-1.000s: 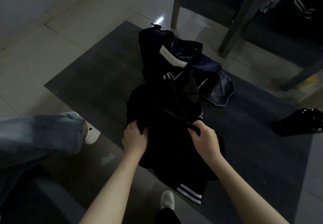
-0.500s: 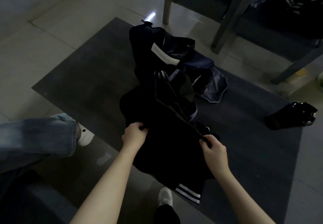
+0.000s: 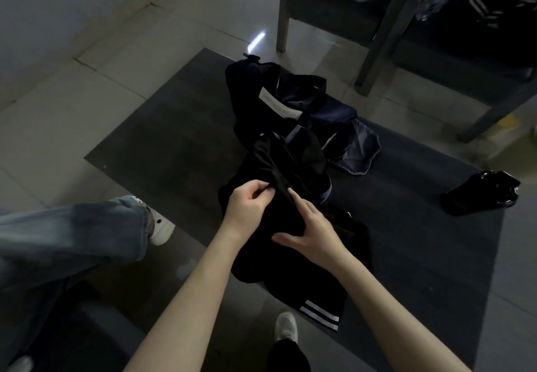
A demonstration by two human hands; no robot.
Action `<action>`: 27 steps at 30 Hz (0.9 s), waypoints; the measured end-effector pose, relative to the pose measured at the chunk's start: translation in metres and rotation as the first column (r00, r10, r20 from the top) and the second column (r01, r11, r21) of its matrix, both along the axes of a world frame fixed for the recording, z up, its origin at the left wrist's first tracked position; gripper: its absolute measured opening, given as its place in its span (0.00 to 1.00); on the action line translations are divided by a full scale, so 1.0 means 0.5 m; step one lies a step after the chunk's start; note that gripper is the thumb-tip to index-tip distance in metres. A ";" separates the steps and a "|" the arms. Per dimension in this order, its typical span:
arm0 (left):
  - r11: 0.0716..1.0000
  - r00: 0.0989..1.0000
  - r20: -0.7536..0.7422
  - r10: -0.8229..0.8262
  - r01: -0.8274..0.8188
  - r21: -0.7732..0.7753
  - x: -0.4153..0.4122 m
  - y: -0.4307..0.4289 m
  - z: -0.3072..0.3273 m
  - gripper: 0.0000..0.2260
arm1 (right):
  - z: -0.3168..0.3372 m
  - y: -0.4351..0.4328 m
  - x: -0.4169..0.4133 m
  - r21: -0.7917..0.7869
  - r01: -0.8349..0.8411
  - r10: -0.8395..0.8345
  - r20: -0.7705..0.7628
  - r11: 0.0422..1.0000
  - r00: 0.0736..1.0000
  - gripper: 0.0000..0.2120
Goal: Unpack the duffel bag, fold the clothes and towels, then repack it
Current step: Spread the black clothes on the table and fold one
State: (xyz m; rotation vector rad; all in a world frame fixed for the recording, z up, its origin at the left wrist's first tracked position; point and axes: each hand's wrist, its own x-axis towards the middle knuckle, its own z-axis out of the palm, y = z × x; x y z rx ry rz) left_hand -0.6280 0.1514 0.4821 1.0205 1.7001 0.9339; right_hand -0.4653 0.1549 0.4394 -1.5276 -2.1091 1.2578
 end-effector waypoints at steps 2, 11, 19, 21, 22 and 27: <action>0.999 0.997 0.066 -0.033 0.032 0.020 0.024 0.008 0.034 0.07 | 0.011 0.000 -0.020 -0.014 0.120 -0.120 -0.218 0.993 0.969 0.28; 0.977 0.974 0.126 -0.190 0.200 -0.072 0.018 0.006 0.052 0.23 | 0.146 0.041 0.107 -0.258 0.457 -0.516 -0.569 0.851 0.640 0.14; 0.765 0.687 -0.338 -0.643 0.572 -0.295 0.110 -0.012 -0.024 0.34 | 0.114 -0.003 0.286 -0.302 0.617 -0.687 -0.357 0.726 0.633 0.12; 0.698 0.578 -0.393 -0.715 0.620 -0.358 0.147 -0.020 -0.052 0.36 | 0.062 -0.016 0.328 -0.277 0.674 -0.728 -0.256 0.685 0.636 0.10; 0.669 0.533 -0.409 -0.741 0.636 -0.384 0.164 -0.024 -0.067 0.37 | 0.034 -0.023 0.346 -0.282 0.700 -0.754 -0.208 0.656 0.623 0.09; 0.534 0.330 -0.442 -0.834 0.683 -0.498 0.242 -0.041 -0.156 0.39 | -0.088 -0.065 0.429 -0.271 0.812 -0.825 0.097 0.516 0.557 0.08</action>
